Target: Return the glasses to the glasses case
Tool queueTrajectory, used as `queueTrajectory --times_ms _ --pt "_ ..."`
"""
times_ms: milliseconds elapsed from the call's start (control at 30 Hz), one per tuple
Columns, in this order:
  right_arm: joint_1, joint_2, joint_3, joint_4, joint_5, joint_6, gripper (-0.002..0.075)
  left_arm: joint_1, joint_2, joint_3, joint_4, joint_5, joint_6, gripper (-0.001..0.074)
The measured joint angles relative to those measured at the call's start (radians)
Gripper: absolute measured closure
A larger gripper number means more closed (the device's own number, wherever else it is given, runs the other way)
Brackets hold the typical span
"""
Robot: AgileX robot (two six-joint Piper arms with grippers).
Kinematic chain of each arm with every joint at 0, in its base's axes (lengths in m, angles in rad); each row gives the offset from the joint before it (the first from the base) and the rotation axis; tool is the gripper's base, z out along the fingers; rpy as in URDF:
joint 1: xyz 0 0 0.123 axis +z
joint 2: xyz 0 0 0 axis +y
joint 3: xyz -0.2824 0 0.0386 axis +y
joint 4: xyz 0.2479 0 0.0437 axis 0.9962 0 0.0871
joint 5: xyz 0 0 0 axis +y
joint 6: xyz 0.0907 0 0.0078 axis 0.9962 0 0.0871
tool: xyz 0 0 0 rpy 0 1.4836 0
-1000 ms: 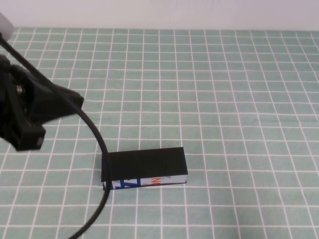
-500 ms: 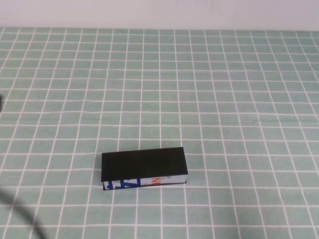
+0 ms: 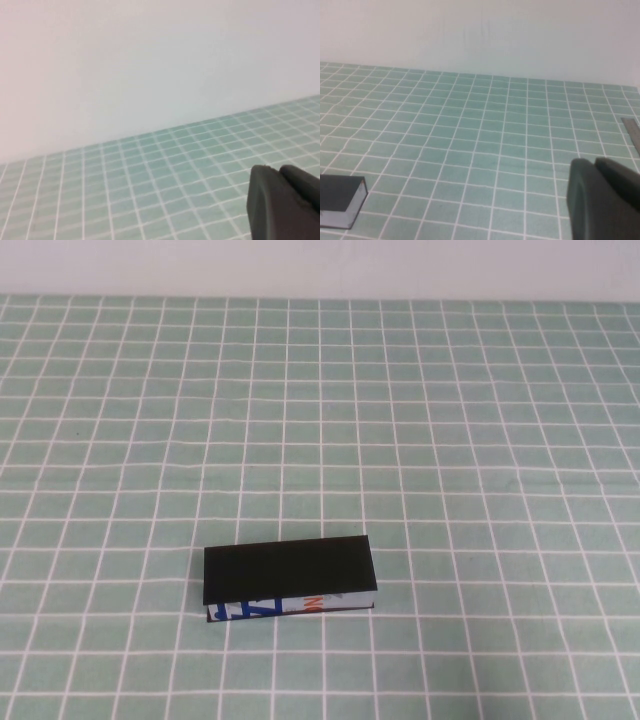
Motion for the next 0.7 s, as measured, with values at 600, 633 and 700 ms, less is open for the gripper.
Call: queueTrajectory --times_ms 600,633,700 --pt "0.0 -0.001 0.0 0.002 -0.002 0.0 0.0737 0.0 -0.091 0.398 0.139 -0.12 -0.202 0.0737" --pt "0.0 -0.001 0.0 0.002 -0.002 0.0 0.0737 0.0 -0.091 0.398 0.139 -0.096 -0.202 0.0737" --pt "0.0 -0.001 0.0 0.004 -0.002 0.0 0.0737 0.0 -0.093 0.398 0.139 -0.049 -0.202 0.0737"
